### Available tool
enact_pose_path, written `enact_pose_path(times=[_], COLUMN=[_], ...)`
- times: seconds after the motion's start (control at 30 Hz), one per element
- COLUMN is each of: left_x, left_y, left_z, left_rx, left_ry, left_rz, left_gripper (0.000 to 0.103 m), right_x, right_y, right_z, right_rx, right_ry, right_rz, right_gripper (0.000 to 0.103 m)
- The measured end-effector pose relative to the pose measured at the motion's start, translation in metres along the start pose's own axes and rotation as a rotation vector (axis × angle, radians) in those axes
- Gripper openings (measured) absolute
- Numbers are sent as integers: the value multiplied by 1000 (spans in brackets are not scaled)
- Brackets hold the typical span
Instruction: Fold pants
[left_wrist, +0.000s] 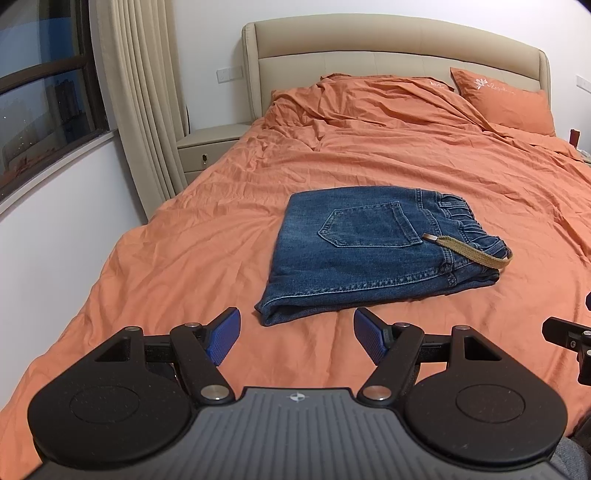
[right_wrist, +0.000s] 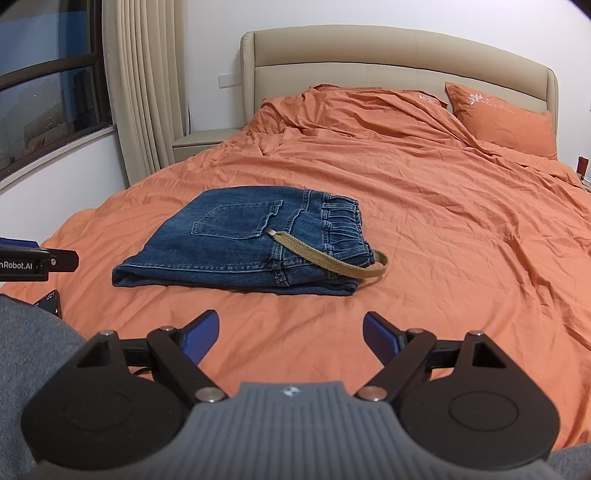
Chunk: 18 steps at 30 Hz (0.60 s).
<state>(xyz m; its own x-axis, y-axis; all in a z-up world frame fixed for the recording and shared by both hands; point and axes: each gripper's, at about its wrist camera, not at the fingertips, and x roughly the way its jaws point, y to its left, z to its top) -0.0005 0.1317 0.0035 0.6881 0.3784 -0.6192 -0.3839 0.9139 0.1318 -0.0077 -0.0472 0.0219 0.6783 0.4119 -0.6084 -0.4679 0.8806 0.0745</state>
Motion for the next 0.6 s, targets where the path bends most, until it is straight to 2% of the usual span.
enact_pose_path(times=[0.6], left_x=[0], left_y=[-1], left_z=[0], left_rx=[3], left_ry=[3], left_rz=[0], left_gripper=[82], right_x=[-1], right_y=[0], right_z=[0], right_rx=[-4], right_ry=[0], right_rz=[3], right_gripper=[81])
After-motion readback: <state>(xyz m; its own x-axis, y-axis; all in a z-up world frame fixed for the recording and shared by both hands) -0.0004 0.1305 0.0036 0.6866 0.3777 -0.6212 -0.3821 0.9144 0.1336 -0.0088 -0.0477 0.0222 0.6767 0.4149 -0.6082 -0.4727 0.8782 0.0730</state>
